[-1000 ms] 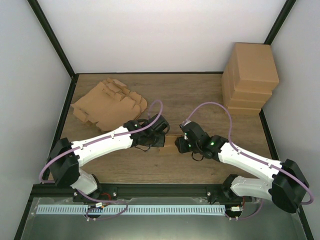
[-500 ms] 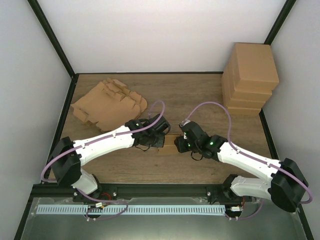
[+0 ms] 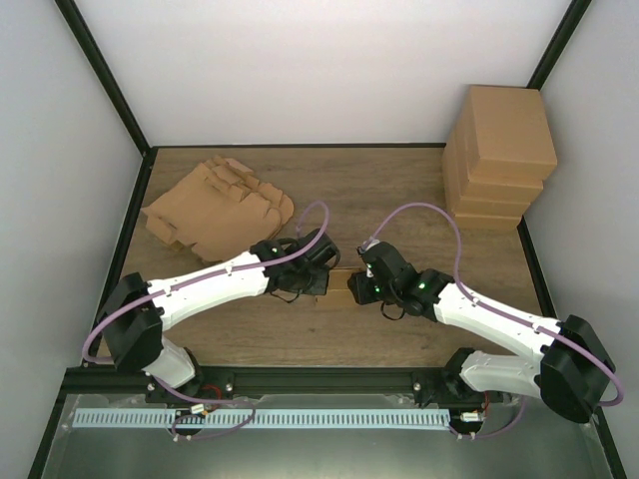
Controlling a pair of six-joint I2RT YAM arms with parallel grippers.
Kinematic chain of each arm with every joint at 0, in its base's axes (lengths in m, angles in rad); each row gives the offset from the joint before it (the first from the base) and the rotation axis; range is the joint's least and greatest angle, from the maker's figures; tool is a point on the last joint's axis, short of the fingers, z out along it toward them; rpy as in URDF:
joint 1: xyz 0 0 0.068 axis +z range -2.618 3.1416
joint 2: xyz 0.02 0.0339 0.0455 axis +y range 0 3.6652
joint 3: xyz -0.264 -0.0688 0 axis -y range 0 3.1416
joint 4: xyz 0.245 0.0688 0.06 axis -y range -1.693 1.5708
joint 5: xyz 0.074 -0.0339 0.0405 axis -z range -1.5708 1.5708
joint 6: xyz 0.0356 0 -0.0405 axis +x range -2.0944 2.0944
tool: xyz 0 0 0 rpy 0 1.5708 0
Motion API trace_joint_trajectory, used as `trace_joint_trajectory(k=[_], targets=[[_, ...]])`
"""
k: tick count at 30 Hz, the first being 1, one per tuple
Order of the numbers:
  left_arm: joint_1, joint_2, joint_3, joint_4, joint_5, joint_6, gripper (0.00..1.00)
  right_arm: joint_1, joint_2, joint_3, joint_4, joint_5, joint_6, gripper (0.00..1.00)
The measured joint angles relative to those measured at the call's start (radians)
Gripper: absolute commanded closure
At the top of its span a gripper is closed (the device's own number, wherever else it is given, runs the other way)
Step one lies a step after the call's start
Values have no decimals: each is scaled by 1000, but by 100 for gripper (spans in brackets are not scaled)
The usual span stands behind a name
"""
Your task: Fold the paper box
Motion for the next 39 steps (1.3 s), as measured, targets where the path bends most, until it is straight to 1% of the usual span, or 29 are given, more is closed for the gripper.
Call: trace_joint_trajectory(k=[8, 13, 16, 19, 22, 27, 30, 36, 38, 39], targets=[[-1, -23, -73, 85, -4, -37, 96, 0, 0, 0, 2, 2, 1, 61], [-3, -27, -81, 101, -9, -45, 96, 0, -6, 0, -7, 11, 0, 45], [-4, -27, -81, 102, -12, -45, 96, 2, -29, 0, -37, 24, -1, 45], [-4, -27, -80, 102, -14, -45, 96, 2, -72, 1, -79, 37, -3, 46], [-4, -25, -79, 102, -14, -45, 96, 3, -104, 20, -115, 44, -6, 50], [-6, -22, -77, 103, -15, -45, 96, 3, -124, 66, -143, 56, -13, 66], [-6, -22, -77, 103, -15, -45, 96, 3, -125, 77, -151, 62, -16, 78], [-6, -22, -77, 103, -15, -45, 96, 3, -102, 79, -162, 63, -19, 87], [-6, -22, -77, 103, -15, -45, 96, 3, -93, 79, -166, 63, -18, 97], [-6, -22, -77, 103, -15, -45, 96, 3, -90, 79, -166, 62, -16, 99]])
